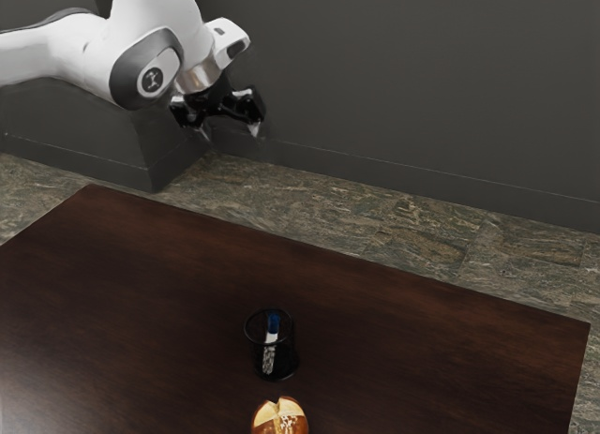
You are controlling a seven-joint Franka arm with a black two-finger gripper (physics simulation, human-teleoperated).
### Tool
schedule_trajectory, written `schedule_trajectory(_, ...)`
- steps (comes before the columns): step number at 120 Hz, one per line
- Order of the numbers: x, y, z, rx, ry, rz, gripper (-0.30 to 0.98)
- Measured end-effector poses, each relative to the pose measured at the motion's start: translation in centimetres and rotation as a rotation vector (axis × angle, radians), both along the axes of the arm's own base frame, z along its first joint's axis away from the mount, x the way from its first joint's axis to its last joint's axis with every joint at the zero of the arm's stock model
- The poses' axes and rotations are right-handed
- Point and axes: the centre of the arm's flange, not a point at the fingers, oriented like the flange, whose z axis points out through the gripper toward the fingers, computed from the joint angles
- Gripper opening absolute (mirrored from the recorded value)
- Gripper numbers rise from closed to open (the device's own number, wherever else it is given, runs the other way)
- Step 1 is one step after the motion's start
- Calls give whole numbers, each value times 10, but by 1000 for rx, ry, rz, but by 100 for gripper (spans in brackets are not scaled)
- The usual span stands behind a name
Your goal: Put the marker into the pen holder.
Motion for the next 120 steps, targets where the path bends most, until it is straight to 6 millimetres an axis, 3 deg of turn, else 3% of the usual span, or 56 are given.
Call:
schedule_trajectory(6, 0, 27, 31, 11, 28, 45, 63)
schedule_trajectory(12, 0, 53, 43, 24, 75, 77, 64)
schedule_trajectory(31, -13, 124, 34, 50, 249, 130, 66)
schedule_trajectory(47, -25, 146, 28, 52, 339, 118, 67)
schedule_trajectory(60, -30, 140, 28, 61, 375, 74, 68)
schedule_trajectory(84, -38, 108, 35, 83, 393, -32, 68)
schedule_trajectory(120, -37, 28, 26, 118, 411, -226, 69)
